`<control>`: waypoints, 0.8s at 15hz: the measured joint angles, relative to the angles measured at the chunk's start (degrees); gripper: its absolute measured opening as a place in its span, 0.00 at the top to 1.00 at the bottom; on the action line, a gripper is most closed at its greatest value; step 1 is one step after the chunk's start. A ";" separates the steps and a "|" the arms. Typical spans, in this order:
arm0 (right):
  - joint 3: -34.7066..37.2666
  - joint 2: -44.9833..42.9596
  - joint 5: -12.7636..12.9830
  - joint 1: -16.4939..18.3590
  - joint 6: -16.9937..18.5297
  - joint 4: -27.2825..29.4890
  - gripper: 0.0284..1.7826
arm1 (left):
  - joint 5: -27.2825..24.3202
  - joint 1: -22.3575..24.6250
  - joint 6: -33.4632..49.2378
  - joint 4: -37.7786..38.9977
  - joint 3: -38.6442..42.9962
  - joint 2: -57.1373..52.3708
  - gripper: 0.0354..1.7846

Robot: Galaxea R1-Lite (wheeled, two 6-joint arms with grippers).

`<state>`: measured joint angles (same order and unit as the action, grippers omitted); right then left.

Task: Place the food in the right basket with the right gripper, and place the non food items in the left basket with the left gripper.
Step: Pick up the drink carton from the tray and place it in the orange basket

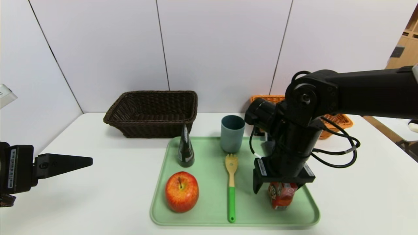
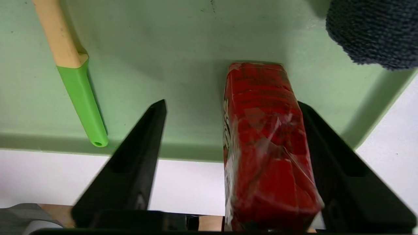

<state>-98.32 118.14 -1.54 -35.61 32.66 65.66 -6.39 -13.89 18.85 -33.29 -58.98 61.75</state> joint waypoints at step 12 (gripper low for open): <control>-4.00 -8.55 -0.44 0.59 0.11 -0.67 0.76 | 0.00 0.00 0.02 -0.02 -0.22 0.05 0.06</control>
<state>-102.32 109.59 -1.97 -35.02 32.77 64.99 -6.39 -13.89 18.87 -33.32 -59.20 61.79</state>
